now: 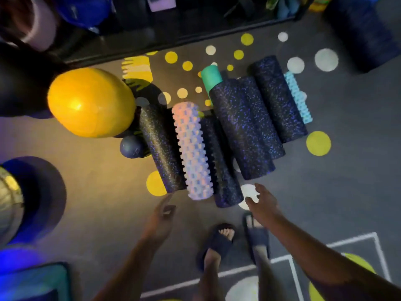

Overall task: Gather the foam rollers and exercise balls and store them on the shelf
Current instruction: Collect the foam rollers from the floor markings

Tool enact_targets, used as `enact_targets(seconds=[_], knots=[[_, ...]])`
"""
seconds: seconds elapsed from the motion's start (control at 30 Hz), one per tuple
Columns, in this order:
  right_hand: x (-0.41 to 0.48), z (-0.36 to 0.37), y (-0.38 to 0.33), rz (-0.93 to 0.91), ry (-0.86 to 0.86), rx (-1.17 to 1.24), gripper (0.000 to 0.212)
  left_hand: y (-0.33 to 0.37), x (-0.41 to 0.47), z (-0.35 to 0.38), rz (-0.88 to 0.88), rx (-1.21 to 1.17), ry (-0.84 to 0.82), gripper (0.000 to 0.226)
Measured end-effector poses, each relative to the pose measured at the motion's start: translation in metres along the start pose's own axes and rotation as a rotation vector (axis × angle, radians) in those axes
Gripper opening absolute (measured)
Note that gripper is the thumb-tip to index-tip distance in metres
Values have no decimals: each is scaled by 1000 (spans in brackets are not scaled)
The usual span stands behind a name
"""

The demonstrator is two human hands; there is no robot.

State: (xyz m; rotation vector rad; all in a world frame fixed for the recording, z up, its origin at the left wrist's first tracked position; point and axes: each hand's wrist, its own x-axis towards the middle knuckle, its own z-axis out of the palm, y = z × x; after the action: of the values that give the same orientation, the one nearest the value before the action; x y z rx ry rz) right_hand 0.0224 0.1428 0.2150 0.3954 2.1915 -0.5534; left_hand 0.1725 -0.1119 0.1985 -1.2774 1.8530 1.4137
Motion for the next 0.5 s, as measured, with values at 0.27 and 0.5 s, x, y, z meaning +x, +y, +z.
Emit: enact_targets(seconds=[0.27,0.5], knots=[[-122,-118,-107,-78,-25,6,43,184,-117,-82,102,-62,7,36],[-186,-157,-198,-39,203,38,49,290,-109,-120,328,119,-328,31]])
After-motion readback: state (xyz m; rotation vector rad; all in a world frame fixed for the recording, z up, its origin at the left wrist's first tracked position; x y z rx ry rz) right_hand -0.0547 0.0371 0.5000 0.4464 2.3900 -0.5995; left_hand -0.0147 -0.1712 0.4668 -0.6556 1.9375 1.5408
